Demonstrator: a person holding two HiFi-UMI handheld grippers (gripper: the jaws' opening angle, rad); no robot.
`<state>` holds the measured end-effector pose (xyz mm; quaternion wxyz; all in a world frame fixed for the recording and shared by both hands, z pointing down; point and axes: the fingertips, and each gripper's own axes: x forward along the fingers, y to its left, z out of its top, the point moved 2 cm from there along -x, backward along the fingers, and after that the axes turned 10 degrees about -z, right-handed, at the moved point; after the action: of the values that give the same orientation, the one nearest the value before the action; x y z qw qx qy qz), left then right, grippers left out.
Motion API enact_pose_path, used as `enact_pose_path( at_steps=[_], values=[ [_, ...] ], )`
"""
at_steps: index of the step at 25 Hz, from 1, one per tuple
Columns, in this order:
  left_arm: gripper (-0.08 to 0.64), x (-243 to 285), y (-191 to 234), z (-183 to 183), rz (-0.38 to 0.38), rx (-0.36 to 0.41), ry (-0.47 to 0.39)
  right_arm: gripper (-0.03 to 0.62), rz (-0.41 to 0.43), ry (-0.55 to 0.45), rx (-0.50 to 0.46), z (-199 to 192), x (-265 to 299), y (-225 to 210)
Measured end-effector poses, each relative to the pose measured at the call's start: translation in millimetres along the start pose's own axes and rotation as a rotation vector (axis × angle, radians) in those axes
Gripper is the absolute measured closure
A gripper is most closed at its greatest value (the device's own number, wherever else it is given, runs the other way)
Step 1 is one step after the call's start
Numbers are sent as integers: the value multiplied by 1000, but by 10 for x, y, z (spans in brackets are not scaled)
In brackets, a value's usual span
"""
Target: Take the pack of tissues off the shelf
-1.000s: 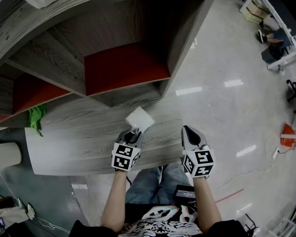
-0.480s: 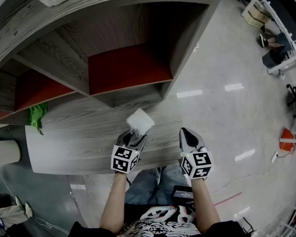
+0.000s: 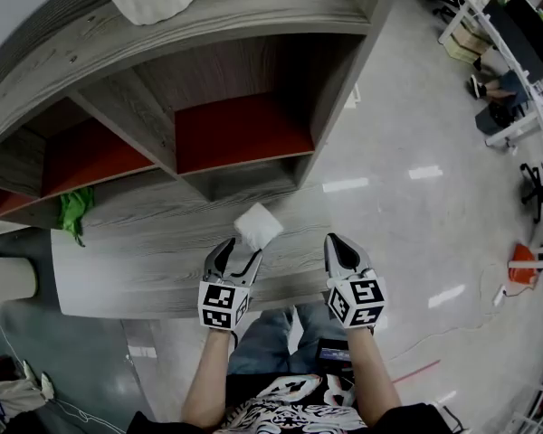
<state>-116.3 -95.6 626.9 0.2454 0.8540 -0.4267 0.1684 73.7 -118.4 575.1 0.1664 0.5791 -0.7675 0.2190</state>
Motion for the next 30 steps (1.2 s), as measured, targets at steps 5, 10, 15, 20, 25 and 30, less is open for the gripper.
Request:
enact_pose_path(
  at_steps=[5,10,15,20,25,30],
  values=[
    [351,-294,-89,407,27,6,-130,591,13,-81,2,282,-129,95],
    [398,-464,-132,822,90,-2,-249,591,88,-164,25,595,-263,234],
    [552,-758,-407,1195,152,57,-301,591,84,-233,-19,787,-551,244],
    [554,-1052,-605,1467,125,41,-355,591,76,-382,-72,1029,-900,263],
    [554,-1275,-901,1475,133,44,-431,591,145,-440,-78,1137,-1182,326],
    [554,-1412,-967,1415,238,74,-436,591,161,-434,-85,1109,-1306,308]
  ],
)
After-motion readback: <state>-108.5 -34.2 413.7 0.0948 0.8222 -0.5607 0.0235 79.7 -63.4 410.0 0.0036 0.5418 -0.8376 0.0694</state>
